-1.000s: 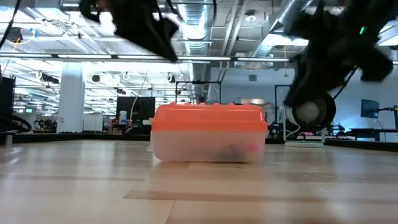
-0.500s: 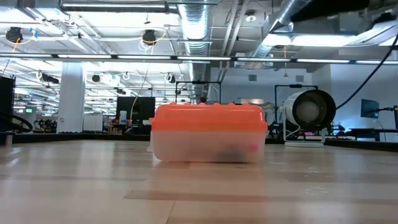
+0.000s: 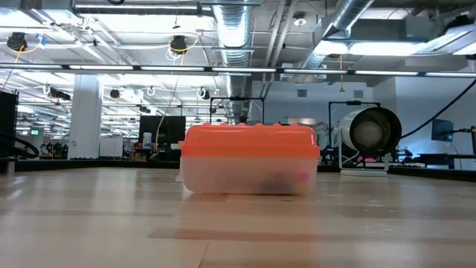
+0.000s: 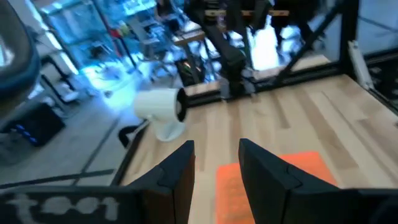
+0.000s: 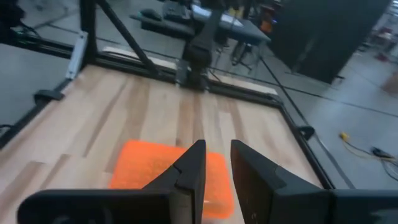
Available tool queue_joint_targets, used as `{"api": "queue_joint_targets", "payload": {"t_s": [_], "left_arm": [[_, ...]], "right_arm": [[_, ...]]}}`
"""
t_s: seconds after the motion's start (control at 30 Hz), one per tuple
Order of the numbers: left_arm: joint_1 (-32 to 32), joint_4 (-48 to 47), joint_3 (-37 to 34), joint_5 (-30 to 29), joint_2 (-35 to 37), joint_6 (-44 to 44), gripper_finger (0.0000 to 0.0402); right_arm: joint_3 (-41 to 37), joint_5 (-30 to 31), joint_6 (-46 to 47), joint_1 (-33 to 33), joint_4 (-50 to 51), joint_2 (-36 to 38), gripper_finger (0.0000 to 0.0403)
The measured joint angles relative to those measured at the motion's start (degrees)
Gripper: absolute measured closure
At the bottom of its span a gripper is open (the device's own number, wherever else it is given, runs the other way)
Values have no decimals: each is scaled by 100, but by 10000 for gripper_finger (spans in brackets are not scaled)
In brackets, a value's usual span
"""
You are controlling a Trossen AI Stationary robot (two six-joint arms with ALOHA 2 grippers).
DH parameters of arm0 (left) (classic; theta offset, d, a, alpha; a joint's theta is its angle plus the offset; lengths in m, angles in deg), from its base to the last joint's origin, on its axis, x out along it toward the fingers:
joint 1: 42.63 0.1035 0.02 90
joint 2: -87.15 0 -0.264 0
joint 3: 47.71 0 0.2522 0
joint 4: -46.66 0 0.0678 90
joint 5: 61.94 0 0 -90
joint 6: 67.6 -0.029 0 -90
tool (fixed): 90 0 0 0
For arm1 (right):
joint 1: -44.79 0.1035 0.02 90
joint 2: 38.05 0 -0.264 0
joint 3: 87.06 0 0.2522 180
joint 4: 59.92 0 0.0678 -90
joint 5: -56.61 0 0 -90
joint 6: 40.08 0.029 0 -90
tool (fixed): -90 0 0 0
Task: Pick & place school supplies into a supply box
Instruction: Return to Home Position
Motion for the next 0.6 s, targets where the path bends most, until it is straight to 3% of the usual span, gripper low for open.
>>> {"api": "queue_joint_targets", "payload": {"t_s": [0.2,0.33,0.6], "left_arm": [[4,847,-1127,-40,1059,-152,285],[2,972,-1654,-34,1740,-150,285],[4,1114,-2401,233,3017,-335,285]], "right_arm": [[0,-1164,-325,-682,-245,-34,333],[-134,-1280,-452,-1145,-433,30,333],[-1139,-2432,-797,-1986,-1505,1232,333]]}}
